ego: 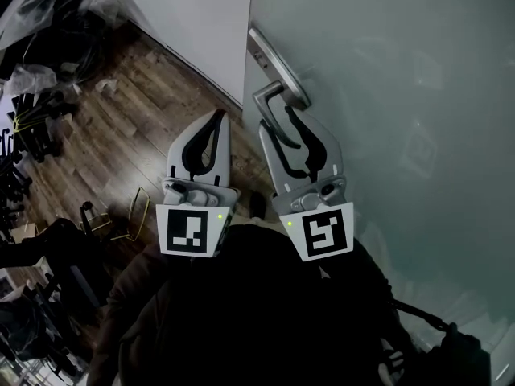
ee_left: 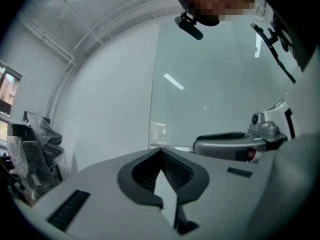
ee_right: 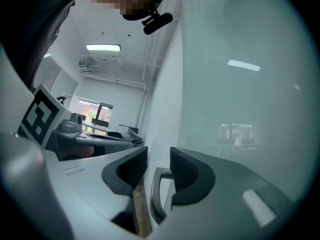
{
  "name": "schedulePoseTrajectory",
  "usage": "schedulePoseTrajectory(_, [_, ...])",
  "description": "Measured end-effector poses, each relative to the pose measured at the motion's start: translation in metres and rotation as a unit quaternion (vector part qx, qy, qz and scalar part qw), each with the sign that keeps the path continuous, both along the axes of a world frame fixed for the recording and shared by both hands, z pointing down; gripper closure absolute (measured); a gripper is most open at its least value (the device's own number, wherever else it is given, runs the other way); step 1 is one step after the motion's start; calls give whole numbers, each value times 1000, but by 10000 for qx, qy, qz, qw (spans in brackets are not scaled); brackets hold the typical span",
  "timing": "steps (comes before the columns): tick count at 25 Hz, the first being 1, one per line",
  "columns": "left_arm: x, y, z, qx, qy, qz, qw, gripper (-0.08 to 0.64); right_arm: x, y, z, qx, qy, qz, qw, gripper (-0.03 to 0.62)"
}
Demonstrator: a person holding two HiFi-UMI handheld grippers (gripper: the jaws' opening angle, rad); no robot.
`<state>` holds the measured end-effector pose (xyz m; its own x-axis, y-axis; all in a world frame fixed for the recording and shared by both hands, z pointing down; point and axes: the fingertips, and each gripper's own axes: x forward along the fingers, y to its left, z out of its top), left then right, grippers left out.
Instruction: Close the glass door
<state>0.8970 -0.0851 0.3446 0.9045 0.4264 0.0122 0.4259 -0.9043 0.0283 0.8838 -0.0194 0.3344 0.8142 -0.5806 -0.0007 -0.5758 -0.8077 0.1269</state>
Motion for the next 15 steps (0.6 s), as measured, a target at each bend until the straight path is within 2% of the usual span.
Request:
schedulePoseTrajectory(5, [3, 2, 5, -24, -130, 97, 9999, 563, 12, -6, 34, 54, -750, -101, 9971, 480])
schedulePoseTrajectory(10, [-20, 5, 9, 95, -102, 182, 9997, 563, 10, 0, 56, -107, -949, 229, 9952, 485])
schedulePoseTrajectory(11, [-25, 0, 6, 94, -98, 166, 9998, 563, 8, -3, 57, -174, -970, 260, 9948, 513])
schedulePoseTrajectory(15, [-31, -16, 6, 33, -110, 10, 9999, 563, 6, -9, 58, -101, -1108, 115, 9937, 526])
